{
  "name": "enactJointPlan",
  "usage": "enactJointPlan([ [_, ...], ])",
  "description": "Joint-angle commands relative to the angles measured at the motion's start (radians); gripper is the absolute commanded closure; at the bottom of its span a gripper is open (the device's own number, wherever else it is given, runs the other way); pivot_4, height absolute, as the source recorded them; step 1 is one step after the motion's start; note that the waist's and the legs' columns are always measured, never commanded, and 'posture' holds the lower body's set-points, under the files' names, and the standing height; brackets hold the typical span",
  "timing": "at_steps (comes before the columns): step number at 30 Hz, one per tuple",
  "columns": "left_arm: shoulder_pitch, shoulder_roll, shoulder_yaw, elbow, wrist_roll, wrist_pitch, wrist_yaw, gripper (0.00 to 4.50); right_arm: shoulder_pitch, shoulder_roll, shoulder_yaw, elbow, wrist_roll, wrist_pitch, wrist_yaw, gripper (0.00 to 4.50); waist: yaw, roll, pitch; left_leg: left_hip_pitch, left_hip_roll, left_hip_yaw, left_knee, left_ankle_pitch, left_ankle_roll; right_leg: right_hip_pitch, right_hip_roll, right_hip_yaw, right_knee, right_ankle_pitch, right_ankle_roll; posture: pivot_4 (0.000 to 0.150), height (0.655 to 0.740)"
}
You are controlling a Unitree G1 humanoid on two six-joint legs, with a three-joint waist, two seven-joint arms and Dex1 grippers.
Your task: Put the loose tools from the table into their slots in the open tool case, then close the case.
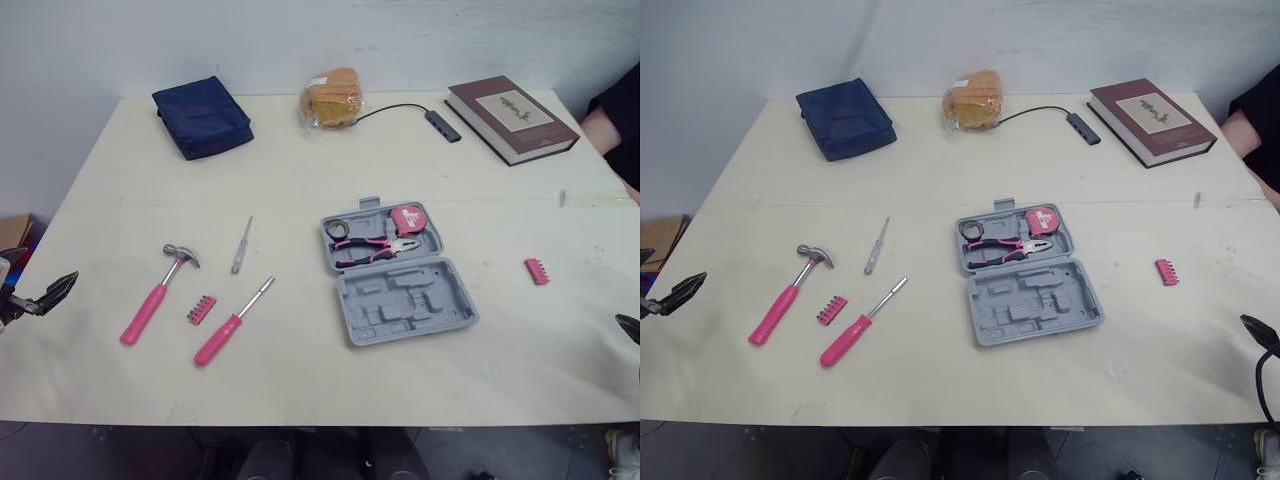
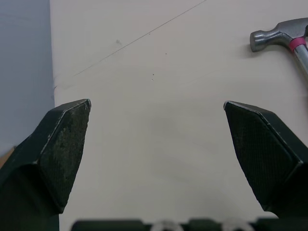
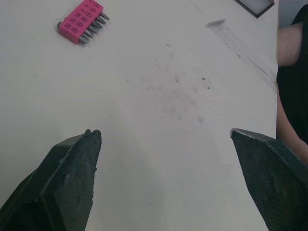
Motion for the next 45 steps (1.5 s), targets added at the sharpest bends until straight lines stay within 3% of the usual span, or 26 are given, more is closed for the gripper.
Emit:
enactJointPlan([
  [1, 0.033, -0.014, 0.043, -0.078, -0.065, 0.056, -0.024, 0.04, -0.024, -0.001, -0.014, -0.043, 0.028, 0.028, -0.004, 0.00, -0.001, 0.000, 0.000, 0.000, 0.000, 0.000, 0.000, 0.000, 0.000, 0.000, 0.000, 0.000, 0.000, 0.000, 0.000, 0.150, 0.7400],
  [4, 0.093, -0.049, 0.030, -0.266, -0.145, 0.167, -0.078, 0.04, -0.085, 0.028, 0.022, -0.142, 0.075, 0.129, 0.024, 0.00, -0.006, 0.000, 0.000, 0.000, 0.001, 0.002, 0.000, -0.001, 0.000, 0.000, 0.000, 0.003, 0.000, 0.000, 0.000, 0.150, 0.7400],
  [8, 0.110, -0.083, -0.031, -0.522, -0.198, 0.331, -0.046, 0.04, -0.100, 0.066, 0.073, -0.368, 0.165, 0.329, 0.075, 0.00, 0.002, 0.000, 0.000, -0.001, 0.006, 0.001, 0.003, -0.001, -0.002, 0.000, 0.002, 0.006, 0.000, 0.001, -0.002, 0.150, 0.7400],
  [14, 0.042, -0.141, -0.200, -0.817, -0.220, 0.494, 0.026, 0.04, -0.181, 0.119, 0.189, -0.540, 0.163, 0.463, 0.061, 0.00, 0.025, 0.000, 0.000, -0.001, 0.005, 0.000, 0.004, -0.001, -0.002, 0.000, 0.003, 0.006, 0.000, 0.001, -0.003, 0.150, 0.7400],
  [15, 0.024, -0.148, -0.230, -0.847, -0.219, 0.523, 0.038, 0.27, -0.196, 0.127, 0.208, -0.549, 0.155, 0.469, 0.059, 0.00, 0.027, 0.000, 0.000, -0.001, 0.005, 0.000, 0.005, -0.001, -0.002, 0.000, 0.003, 0.006, 0.000, 0.001, -0.003, 0.150, 0.7400],
  [16, 0.005, -0.161, -0.253, -0.871, -0.227, 0.553, 0.052, 0.56, -0.212, 0.136, 0.226, -0.554, 0.145, 0.475, 0.054, 0.41, 0.028, 0.000, 0.000, -0.002, 0.005, 0.000, 0.006, -0.001, -0.002, 0.000, 0.003, 0.006, 0.000, 0.001, -0.003, 0.150, 0.7400],
  [17, -0.024, -0.184, -0.303, -0.905, -0.239, 0.589, 0.062, 0.77, -0.240, 0.149, 0.261, -0.552, 0.122, 0.468, 0.049, 0.52, 0.028, 0.000, 0.000, -0.002, 0.005, 0.000, 0.006, -0.001, -0.002, 0.000, 0.003, 0.006, 0.000, 0.001, -0.003, 0.150, 0.7400],
  [18, -0.051, -0.206, -0.349, -0.926, -0.238, 0.615, 0.073, 1.24, -0.264, 0.160, 0.291, -0.546, 0.100, 0.461, 0.047, 0.84, 0.029, 0.000, 0.000, -0.002, 0.005, 0.000, 0.006, -0.001, -0.002, 0.000, 0.003, 0.006, 0.000, 0.001, -0.003, 0.150, 0.7400],
  [25, -0.176, -0.298, -0.560, -0.922, -0.131, 0.694, 0.136, 4.49, -0.376, 0.187, 0.394, -0.419, -0.032, 0.363, 0.023, 4.43, 0.025, 0.000, 0.000, -0.003, 0.004, 0.001, 0.007, -0.001, -0.002, -0.001, 0.005, 0.004, 0.000, 0.001, -0.003, 0.150, 0.7400],
  [32, -0.328, -0.491, -0.813, -0.797, -0.012, 0.823, 0.216, 4.50, -0.525, 0.253, 0.509, -0.225, -0.171, 0.270, -0.029, 4.48, 0.024, 0.000, 0.000, -0.004, 0.003, 0.002, 0.013, -0.001, -0.001, -0.001, 0.008, 0.000, 0.005, 0.002, -0.001, 0.150, 0.7400],
  [36, -0.397, -0.556, -0.859, -0.713, 0.036, 0.858, 0.241, 4.50, -0.567, 0.294, 0.547, -0.189, -0.195, 0.259, -0.020, 4.48, 0.022, 0.000, 0.000, -0.010, 0.003, 0.004, 0.017, -0.001, -0.002, -0.010, 0.008, 0.001, 0.010, 0.002, -0.001, 0.150, 0.7400],
  [45, -0.458, -0.612, -0.894, -0.610, 0.110, 0.821, 0.234, 4.50, -0.555, 0.326, 0.554, -0.247, -0.164, 0.276, 0.036, 4.48, 0.024, -0.001, 0.000, -0.010, 0.003, 0.004, 0.017, -0.001, -0.002, -0.010, 0.008, 0.001, 0.010, 0.002, -0.001, 0.150, 0.7400],
])
